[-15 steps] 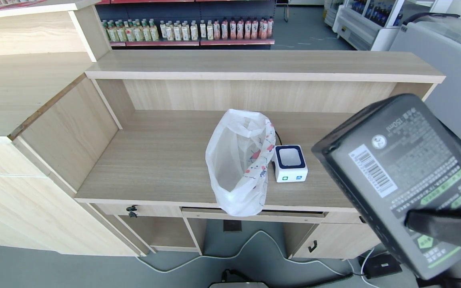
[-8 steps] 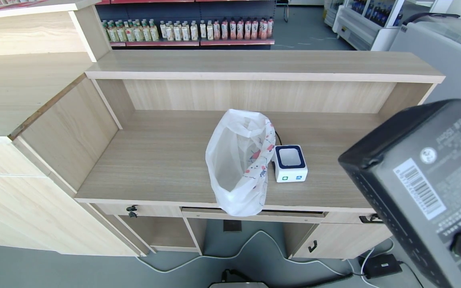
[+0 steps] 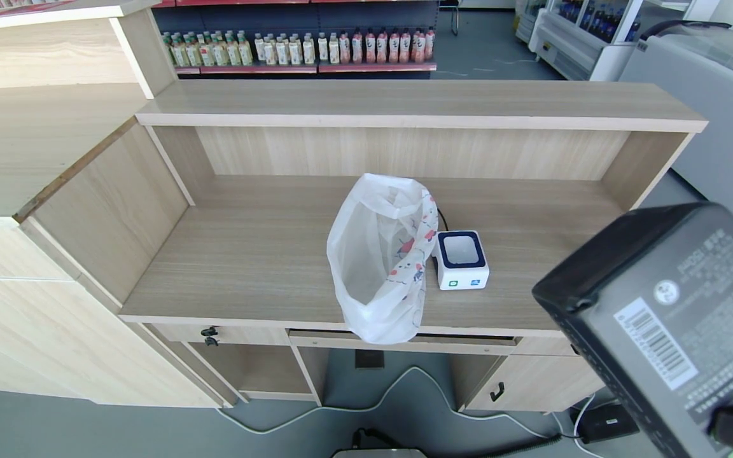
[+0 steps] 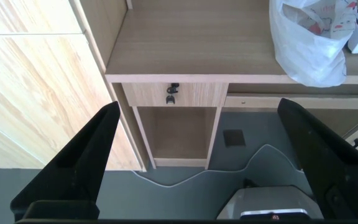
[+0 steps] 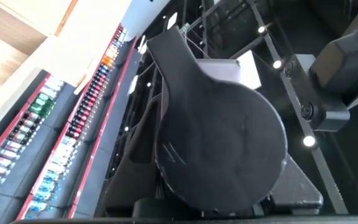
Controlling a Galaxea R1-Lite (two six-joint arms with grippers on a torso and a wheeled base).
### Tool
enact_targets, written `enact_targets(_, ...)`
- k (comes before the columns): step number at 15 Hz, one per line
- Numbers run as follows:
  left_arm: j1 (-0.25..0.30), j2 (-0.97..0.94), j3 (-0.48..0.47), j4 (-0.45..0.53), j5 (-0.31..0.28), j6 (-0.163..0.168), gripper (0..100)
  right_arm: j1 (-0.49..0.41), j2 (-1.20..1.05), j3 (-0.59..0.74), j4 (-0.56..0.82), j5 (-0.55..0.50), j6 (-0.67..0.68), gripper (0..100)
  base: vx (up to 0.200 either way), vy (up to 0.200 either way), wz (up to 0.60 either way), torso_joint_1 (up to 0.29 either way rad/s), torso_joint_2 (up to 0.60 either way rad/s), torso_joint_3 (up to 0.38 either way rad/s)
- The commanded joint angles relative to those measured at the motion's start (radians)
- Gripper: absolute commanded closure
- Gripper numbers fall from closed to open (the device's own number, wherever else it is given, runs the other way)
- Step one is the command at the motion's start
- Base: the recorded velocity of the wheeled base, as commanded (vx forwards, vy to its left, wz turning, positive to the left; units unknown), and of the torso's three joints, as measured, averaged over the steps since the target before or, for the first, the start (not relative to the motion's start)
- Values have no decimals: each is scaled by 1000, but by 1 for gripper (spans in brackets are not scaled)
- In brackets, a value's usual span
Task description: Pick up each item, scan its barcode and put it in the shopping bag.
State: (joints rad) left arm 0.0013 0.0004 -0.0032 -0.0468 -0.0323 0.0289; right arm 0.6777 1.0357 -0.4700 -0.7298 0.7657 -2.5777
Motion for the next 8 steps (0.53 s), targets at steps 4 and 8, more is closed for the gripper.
enact_targets(4,0,0,0,-1,0,0,0,0,7,-1,4,1,4,100,0,0,0,0,0,0)
enact_targets(8,0,0,0,-1,0,0,0,0,3,1,47,10,5,100,0,0,0,0,0,0)
